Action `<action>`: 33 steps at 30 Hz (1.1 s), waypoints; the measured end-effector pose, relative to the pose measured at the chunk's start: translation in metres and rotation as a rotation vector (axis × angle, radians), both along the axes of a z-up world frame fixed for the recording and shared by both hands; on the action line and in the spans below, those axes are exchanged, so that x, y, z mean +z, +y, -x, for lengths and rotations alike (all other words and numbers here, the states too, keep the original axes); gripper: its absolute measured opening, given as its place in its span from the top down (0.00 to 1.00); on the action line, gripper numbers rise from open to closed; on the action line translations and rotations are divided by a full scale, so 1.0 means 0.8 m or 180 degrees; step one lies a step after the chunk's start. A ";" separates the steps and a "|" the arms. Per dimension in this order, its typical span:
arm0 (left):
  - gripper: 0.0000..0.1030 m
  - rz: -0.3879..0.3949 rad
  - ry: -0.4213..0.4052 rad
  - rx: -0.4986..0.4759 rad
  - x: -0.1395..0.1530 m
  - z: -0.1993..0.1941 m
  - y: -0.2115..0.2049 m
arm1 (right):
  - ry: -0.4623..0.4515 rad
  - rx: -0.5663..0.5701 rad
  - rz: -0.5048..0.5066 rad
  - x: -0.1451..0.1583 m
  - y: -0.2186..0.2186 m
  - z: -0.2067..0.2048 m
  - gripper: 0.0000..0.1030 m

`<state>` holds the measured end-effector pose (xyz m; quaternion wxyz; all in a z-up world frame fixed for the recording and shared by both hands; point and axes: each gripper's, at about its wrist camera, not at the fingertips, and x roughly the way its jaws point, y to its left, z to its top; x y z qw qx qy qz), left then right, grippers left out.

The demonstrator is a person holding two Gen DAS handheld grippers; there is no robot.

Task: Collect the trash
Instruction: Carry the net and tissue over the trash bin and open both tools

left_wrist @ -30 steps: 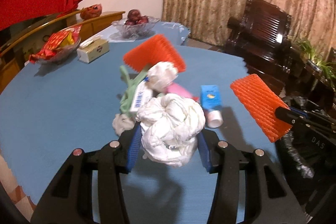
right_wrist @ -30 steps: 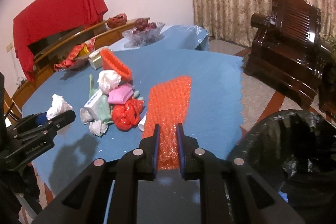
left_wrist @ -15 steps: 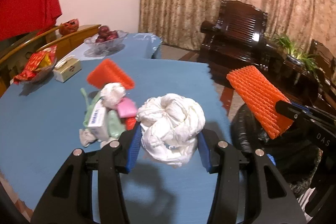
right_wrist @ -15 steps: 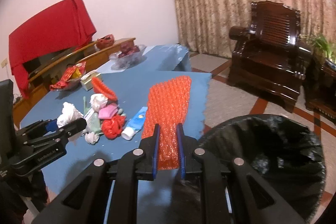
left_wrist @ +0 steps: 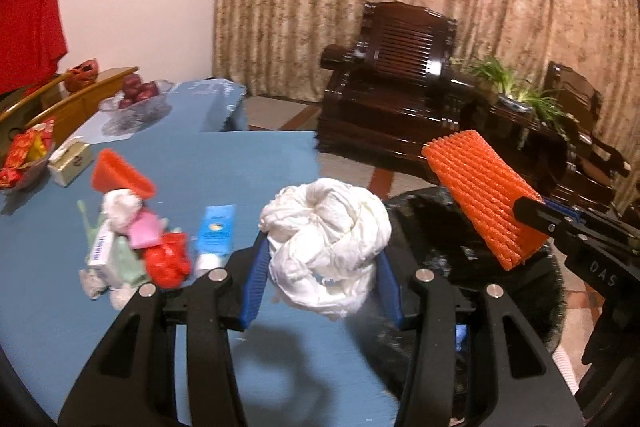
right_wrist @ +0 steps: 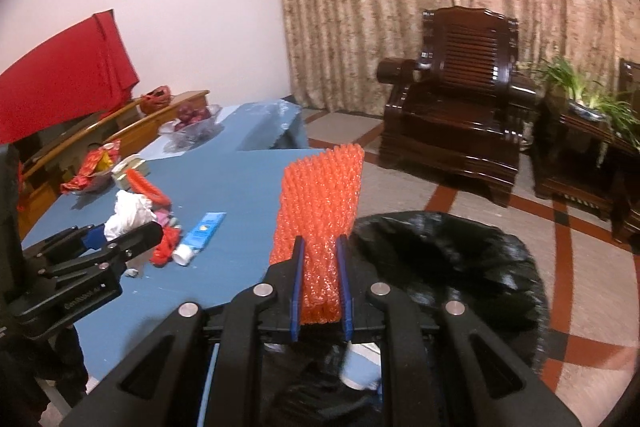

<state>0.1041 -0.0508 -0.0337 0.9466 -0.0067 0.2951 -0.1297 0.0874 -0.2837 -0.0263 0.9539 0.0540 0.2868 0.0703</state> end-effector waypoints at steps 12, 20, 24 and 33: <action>0.55 -0.0003 0.0076 -0.0472 -0.023 -0.018 -0.089 | 0.0160 -0.0426 0.0039 -0.025 -0.077 0.014 0.85; 0.55 -0.0056 0.0109 -0.0722 -0.040 -0.037 -0.142 | 0.0304 -0.0591 0.0062 -0.051 -0.113 0.016 0.85; 0.54 -0.0067 0.0173 -0.0804 -0.052 -0.046 -0.162 | 0.0356 -0.0624 0.0074 -0.060 -0.121 0.017 0.85; 0.22 0.0093 0.0340 -0.0964 -0.065 -0.049 -0.163 | 0.0452 -0.0740 0.0097 -0.076 -0.137 0.025 0.51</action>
